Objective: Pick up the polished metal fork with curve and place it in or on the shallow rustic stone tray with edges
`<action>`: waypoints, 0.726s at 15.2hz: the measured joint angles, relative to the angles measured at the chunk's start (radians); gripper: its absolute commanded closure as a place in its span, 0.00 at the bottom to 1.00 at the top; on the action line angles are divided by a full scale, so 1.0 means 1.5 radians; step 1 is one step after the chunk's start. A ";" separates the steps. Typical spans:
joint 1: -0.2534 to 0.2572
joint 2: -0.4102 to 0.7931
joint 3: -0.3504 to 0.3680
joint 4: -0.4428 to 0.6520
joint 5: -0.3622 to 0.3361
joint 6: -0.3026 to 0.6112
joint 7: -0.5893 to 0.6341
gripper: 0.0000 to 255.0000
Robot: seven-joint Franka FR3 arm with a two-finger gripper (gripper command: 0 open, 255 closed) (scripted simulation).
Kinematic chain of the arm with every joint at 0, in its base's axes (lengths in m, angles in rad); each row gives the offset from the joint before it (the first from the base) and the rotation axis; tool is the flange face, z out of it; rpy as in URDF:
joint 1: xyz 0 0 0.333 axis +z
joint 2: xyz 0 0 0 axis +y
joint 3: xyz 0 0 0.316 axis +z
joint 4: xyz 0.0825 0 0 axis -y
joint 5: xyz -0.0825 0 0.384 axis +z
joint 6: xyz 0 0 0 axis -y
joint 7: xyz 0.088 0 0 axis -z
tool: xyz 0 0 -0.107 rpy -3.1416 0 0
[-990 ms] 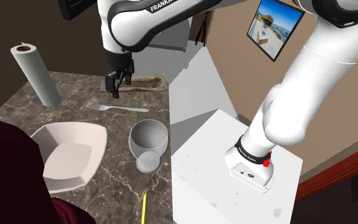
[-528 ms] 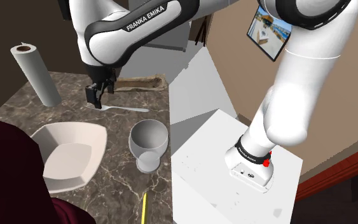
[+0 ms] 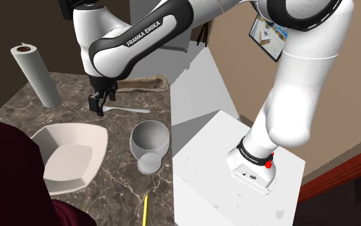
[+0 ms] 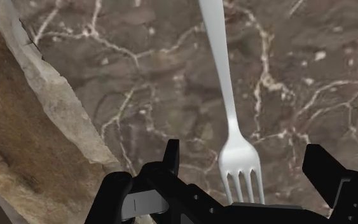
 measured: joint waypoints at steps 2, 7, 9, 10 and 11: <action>0.000 0.000 0.000 -0.001 0.000 0.001 0.000 0.00; -0.001 -0.001 -0.002 0.001 -0.001 0.001 0.000 1.00; -0.001 -0.002 -0.001 0.000 -0.001 0.001 0.000 1.00; -0.001 -0.001 -0.001 0.000 -0.001 0.001 0.000 1.00; -0.001 -0.001 -0.001 0.001 -0.001 0.001 0.000 1.00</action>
